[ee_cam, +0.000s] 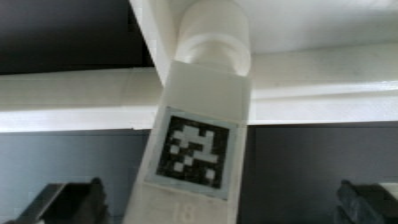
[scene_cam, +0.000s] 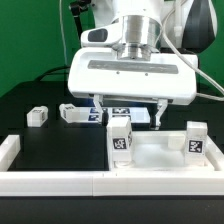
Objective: Assemble square table
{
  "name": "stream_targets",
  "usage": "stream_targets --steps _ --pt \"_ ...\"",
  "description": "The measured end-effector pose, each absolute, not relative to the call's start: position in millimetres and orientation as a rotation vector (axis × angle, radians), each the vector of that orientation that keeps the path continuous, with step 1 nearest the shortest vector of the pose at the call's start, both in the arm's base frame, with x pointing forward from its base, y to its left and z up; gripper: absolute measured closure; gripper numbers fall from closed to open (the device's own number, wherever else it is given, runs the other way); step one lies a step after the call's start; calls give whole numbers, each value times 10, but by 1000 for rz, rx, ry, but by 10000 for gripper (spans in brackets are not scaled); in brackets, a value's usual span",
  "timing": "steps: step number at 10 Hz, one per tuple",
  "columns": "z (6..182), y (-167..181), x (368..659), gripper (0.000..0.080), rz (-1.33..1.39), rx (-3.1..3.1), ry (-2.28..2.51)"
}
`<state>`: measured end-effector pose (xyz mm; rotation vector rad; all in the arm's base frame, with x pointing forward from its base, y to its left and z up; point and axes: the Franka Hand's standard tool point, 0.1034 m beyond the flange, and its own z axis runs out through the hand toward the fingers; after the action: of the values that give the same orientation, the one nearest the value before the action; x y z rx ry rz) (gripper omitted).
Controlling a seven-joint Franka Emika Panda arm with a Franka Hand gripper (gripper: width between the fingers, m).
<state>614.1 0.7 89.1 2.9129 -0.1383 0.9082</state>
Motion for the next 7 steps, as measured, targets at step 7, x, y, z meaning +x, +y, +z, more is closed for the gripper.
stream_targets --steps 7 --pt "1062 -16 6237 150 589 3141 -243"
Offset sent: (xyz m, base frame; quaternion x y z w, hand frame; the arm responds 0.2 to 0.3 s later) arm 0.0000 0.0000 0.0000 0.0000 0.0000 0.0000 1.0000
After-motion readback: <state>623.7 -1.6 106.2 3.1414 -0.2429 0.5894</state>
